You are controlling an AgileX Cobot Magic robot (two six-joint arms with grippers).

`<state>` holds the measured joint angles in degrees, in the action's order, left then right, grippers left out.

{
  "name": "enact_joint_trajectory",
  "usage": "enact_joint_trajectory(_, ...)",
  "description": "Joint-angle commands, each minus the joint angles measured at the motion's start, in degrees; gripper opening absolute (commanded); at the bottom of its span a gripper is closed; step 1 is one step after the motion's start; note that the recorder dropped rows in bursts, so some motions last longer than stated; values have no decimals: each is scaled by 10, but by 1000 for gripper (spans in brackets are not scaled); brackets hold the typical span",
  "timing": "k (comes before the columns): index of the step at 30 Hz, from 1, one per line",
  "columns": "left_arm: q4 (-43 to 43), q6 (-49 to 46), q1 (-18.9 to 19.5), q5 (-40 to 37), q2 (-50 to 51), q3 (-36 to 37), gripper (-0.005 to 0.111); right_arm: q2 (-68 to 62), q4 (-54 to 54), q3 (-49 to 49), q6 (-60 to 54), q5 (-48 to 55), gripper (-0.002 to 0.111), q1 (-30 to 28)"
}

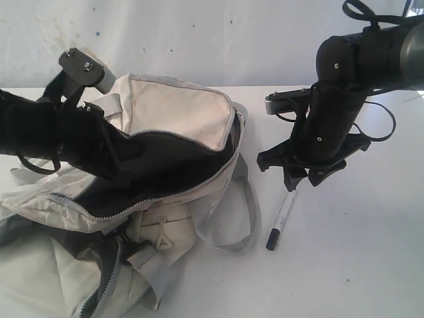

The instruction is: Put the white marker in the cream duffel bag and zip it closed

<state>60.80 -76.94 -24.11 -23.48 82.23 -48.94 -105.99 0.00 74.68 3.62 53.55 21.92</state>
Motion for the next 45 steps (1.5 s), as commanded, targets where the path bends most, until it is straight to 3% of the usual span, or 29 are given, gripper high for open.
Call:
enact_joint_trajectory(1, 0, 3, 0, 79, -37, -5, 0, -4, 0, -1, 12, 3, 42, -3)
enact_joint_trajectory(11, 0, 0, 0, 245, -89, -5, 0, -41, 0, -1, 20, 0, 42, -3)
enact_joint_trajectory(16, 3, 0, 0, 371, -103, -5, 0, -59, 0, -1, 37, -12, 42, -3)
enact_joint_trajectory(36, 19, 0, 0, 343, -103, -5, 0, -101, 19, -1, 42, -61, 41, -3)
enact_joint_trajectory(45, 19, 0, 0, 343, -103, -5, 0, -101, 18, -1, 41, -59, 18, -3)
